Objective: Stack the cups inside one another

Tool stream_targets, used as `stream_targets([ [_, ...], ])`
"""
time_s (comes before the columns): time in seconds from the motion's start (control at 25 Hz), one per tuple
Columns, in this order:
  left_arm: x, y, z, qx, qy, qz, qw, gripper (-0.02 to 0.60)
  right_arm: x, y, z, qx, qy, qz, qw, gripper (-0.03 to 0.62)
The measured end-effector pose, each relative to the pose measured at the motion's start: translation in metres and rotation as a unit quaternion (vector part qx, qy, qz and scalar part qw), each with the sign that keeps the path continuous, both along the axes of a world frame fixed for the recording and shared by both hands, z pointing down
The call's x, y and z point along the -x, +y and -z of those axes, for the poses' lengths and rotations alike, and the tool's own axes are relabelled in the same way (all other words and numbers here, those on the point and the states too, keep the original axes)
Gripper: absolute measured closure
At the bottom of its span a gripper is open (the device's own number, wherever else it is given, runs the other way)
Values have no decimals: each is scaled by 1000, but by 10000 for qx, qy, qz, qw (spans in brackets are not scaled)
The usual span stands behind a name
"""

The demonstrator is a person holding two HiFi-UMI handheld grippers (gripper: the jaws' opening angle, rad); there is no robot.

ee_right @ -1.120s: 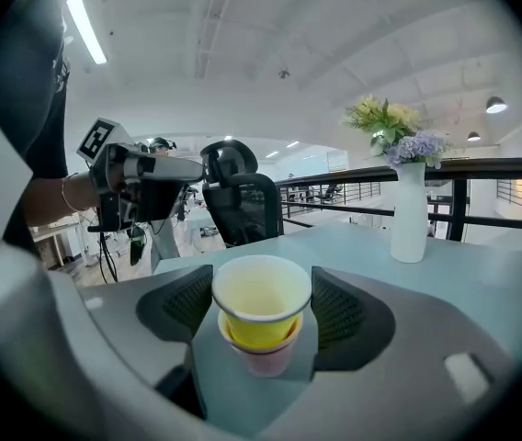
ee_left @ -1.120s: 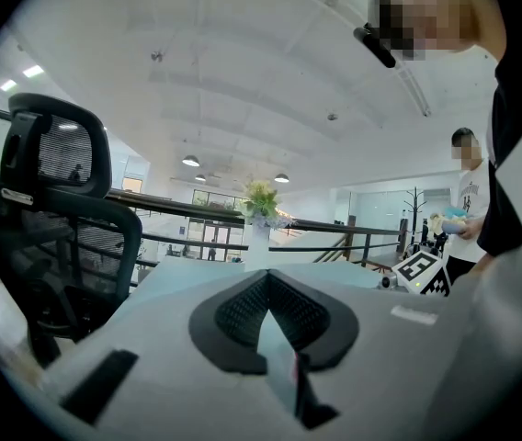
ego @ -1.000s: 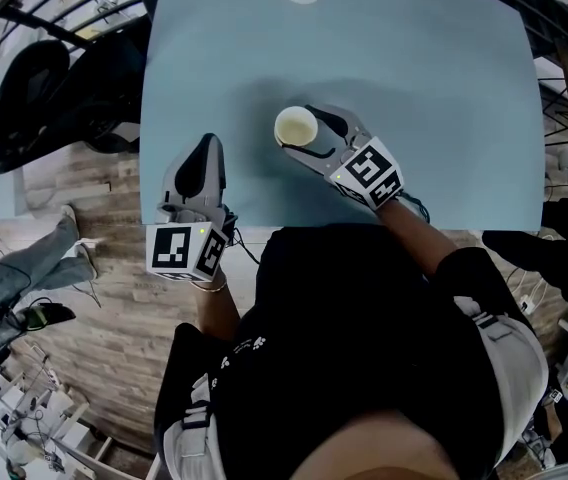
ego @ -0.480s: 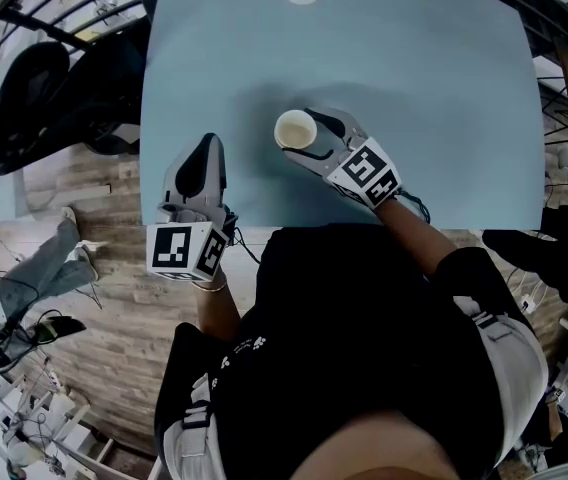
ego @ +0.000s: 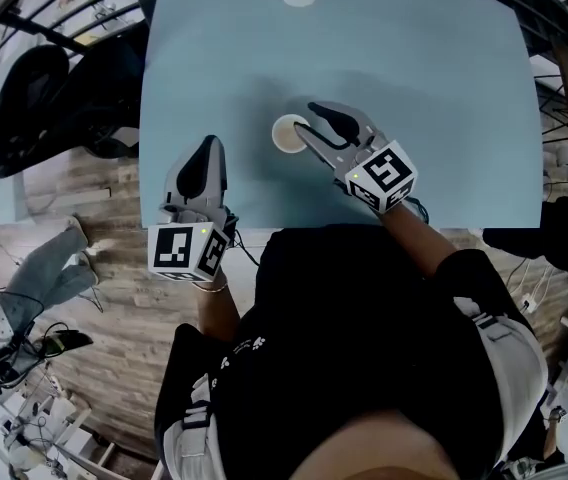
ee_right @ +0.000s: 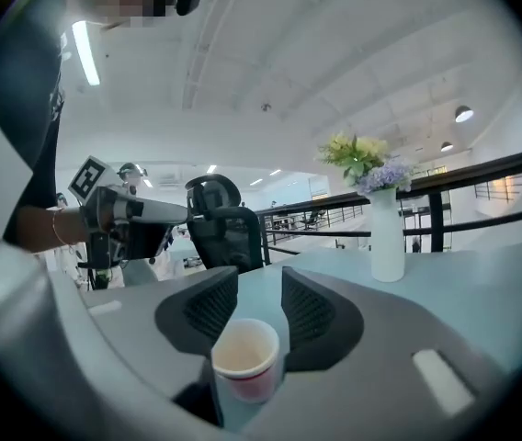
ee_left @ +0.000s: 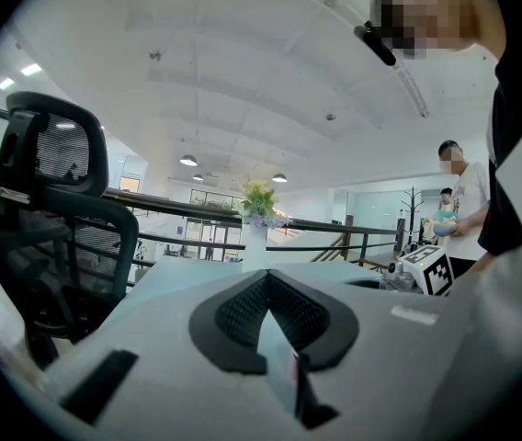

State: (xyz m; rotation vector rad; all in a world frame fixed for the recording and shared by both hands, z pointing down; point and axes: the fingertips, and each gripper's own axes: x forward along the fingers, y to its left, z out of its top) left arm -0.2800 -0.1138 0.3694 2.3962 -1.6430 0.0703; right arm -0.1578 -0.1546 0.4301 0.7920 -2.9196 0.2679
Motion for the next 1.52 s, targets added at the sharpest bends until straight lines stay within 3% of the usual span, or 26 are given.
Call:
stream_targets([
  [0.24,-6,1,0,4,-32,-29,10000,591,-17,-7,10,-245,-53,-347,9991,580],
  [0.64,-9,3,-1,18,-61,-58,10000,591,-27,-7,16,-422,4,-498,9979,583],
  [1.52,-16,-1,-1,31,-65,-98,9999,591,-35,-11,19,-292,-76,-529,9981,583],
])
